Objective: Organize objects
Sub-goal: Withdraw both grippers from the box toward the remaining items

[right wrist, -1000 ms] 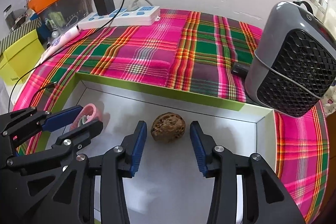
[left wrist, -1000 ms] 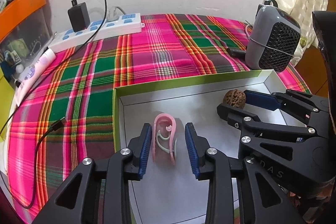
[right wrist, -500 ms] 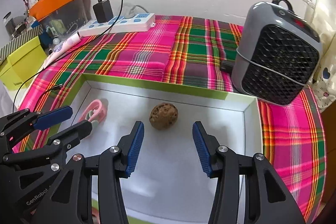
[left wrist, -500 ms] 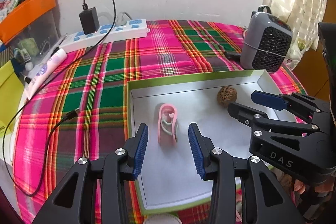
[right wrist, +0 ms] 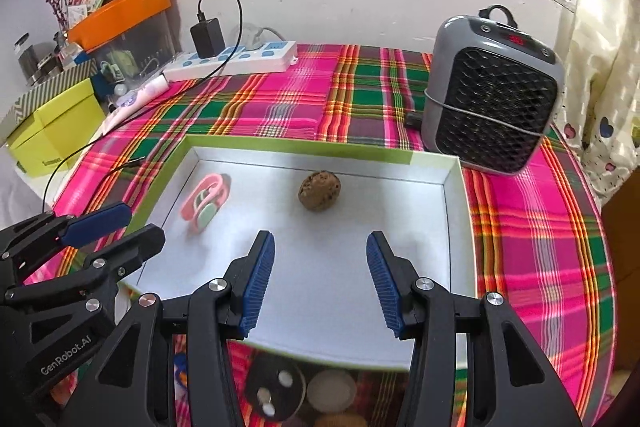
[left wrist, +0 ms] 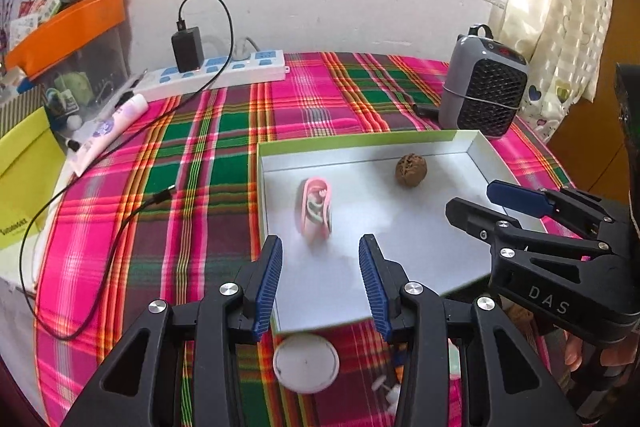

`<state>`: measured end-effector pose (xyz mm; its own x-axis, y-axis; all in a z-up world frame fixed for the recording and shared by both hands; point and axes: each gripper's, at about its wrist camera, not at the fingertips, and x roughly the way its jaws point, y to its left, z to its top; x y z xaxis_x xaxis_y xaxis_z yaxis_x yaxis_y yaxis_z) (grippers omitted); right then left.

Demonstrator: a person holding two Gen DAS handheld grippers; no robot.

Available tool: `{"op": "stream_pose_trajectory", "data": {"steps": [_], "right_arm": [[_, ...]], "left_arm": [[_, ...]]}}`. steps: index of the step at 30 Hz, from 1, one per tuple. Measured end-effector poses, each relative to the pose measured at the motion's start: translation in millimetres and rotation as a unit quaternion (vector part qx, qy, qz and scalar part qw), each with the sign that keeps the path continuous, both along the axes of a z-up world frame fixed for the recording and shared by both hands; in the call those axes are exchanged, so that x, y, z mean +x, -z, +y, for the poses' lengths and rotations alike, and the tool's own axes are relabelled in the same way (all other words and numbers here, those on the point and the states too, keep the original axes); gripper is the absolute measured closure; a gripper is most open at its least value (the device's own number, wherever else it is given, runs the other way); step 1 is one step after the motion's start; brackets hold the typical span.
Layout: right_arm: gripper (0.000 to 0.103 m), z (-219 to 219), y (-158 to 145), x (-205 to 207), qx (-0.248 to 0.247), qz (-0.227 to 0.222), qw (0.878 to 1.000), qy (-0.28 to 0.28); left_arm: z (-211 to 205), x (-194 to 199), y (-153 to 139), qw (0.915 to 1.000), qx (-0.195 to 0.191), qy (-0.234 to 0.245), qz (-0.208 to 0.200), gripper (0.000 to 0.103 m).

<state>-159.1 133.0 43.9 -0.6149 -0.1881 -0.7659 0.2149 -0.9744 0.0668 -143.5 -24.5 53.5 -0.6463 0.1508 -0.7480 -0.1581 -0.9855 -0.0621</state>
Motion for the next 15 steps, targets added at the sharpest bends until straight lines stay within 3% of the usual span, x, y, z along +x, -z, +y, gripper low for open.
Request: {"op": "stream_pose_trajectory", "data": {"steps": [15], "right_arm": [[0.054,10.3,-6.7,54.2,-0.003,0.034,0.999,0.012]], "left_arm": [[-21.2,47.0,-3.9,0.9995,0.014,-0.018,0.022,0.064]]}}
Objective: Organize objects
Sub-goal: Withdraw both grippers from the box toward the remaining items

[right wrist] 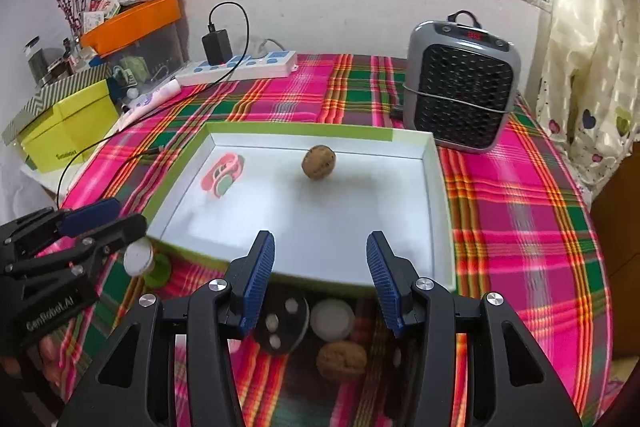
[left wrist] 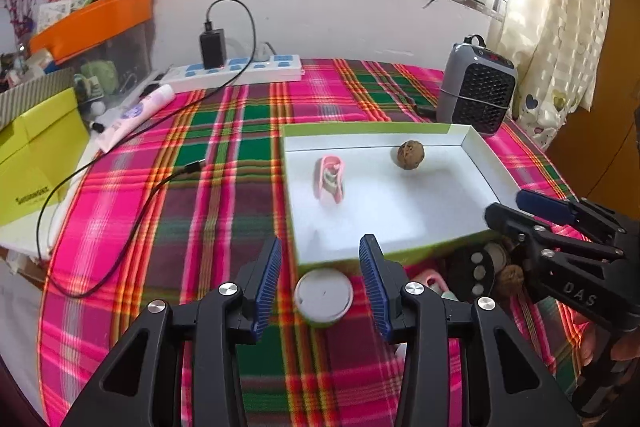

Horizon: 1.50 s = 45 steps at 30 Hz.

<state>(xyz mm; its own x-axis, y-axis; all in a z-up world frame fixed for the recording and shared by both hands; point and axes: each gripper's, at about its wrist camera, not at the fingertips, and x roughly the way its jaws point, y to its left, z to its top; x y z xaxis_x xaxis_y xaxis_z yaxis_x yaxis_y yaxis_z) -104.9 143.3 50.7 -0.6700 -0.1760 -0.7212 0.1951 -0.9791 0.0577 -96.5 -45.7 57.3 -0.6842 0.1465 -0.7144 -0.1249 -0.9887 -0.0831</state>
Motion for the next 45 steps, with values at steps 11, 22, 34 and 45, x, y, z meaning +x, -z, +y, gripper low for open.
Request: {"op": "stream_pose_trajectory", "data": {"steps": [11,22,34,45], "right_arm": [[0.054,7.8,0.6,33.8,0.0,0.016,1.0,0.006],[0.054,15.4,-0.9,57.9,0.011,0.032,0.999,0.0],[0.054,42.0,14.0,70.8,0.007,0.016,0.999,0.028],[0.054,60.4,28.6,62.4,0.008,-0.008,0.999,0.048]], "left_arm": [[-8.9,28.0,15.4,0.9997,0.022,-0.005,-0.005,0.062],[-8.3,39.2,27.4,0.9991,0.04,0.007,-0.009,0.062],[-10.8,36.8,36.6,0.9989,0.04,0.009,-0.021,0.061],[-13.4,29.1,43.8,0.9986,0.043,0.003,-0.031,0.061]]}}
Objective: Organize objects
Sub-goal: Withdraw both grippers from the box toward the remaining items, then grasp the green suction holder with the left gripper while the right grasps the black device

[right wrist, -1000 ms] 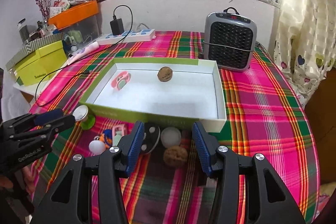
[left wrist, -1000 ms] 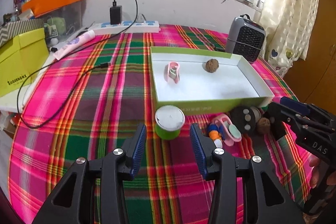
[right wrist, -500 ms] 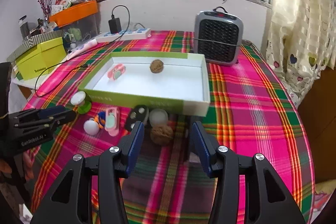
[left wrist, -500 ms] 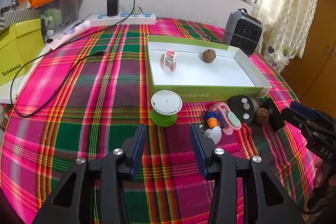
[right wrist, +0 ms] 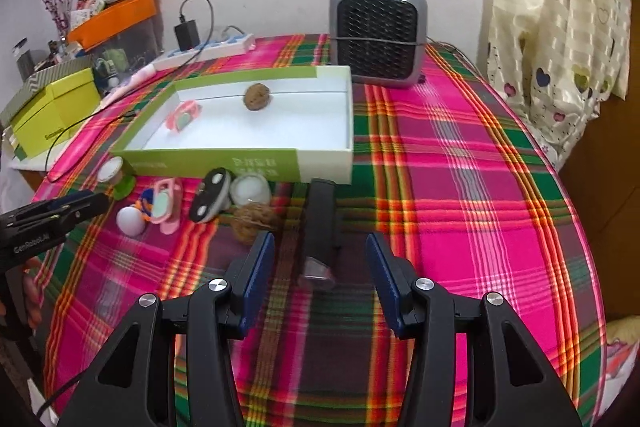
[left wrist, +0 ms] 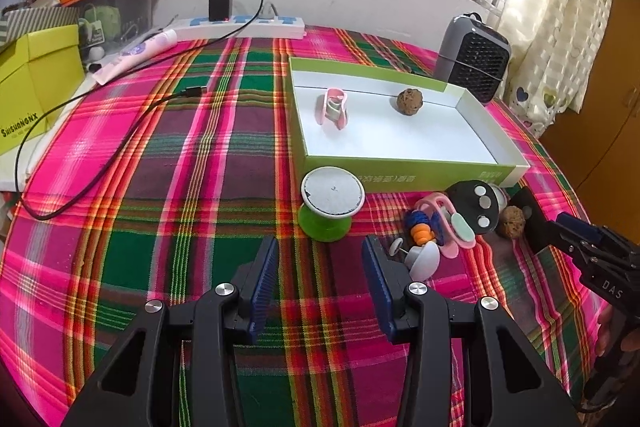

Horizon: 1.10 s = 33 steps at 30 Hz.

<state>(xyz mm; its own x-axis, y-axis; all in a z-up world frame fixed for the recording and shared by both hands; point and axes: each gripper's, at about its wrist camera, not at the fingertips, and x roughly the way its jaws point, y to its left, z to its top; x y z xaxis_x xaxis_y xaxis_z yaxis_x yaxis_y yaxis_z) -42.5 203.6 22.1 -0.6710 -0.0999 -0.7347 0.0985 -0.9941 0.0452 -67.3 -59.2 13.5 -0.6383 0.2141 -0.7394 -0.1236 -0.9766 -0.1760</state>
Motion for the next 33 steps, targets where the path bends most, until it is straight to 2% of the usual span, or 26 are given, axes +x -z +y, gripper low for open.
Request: {"op": "stream_pose_trajectory", "data": {"steps": [19,33], "right_arm": [[0.054,2.1,16.8,-20.5,0.001,-0.035,0.999,-0.002],[0.054,-0.7,17.1,-22.4,0.009,-0.035,0.999,-0.006]], "left_arm": [[4.5,-19.0,5.2,1.0,-0.002,0.001,-0.006,0.061],[9.8,-33.1,6.1,0.9999,-0.013,-0.006,-0.002,0.061]]}}
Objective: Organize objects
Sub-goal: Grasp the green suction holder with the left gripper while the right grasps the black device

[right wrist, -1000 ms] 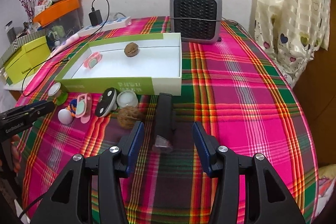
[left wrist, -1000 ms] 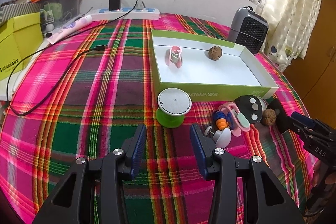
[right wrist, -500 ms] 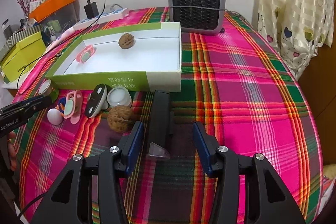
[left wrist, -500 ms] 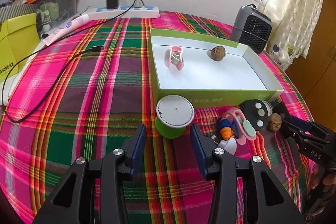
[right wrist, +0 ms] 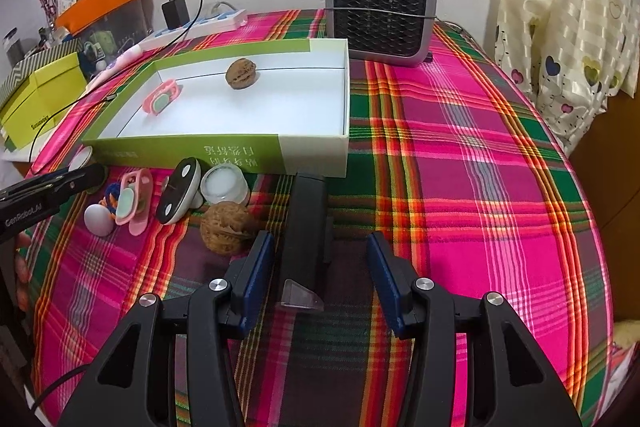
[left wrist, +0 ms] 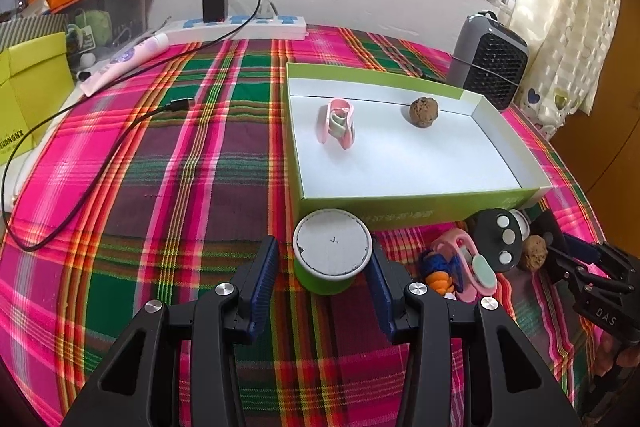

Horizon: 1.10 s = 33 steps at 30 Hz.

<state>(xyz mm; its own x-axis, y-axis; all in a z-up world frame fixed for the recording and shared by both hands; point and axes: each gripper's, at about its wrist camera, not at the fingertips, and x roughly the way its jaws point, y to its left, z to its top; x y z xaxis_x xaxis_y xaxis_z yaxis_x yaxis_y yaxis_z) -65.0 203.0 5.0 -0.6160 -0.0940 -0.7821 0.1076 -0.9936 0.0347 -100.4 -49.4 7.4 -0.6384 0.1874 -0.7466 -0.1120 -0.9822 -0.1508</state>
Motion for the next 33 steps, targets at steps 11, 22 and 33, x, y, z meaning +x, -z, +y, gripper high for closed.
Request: {"op": "stream_pose_trajectory", "data": {"steps": [11,22,33], "right_arm": [[0.062,0.3,-0.1,-1.1,0.002,0.002,1.0,-0.001],[0.077,-2.2,-0.9,0.4,0.001,0.003,1.0,-0.007],[0.078,-2.9,-0.5,1.0,0.0,0.004,1.0,-0.007]], "left_arm": [[1.2,-2.4,0.0,1.0,-0.006,-0.003,0.0,0.062],[-0.3,-2.9,0.2,0.9999,-0.009,-0.007,0.0,0.072],[-1.0,-2.5,0.0,0.9999,-0.009,-0.008,0.001,0.072]]}}
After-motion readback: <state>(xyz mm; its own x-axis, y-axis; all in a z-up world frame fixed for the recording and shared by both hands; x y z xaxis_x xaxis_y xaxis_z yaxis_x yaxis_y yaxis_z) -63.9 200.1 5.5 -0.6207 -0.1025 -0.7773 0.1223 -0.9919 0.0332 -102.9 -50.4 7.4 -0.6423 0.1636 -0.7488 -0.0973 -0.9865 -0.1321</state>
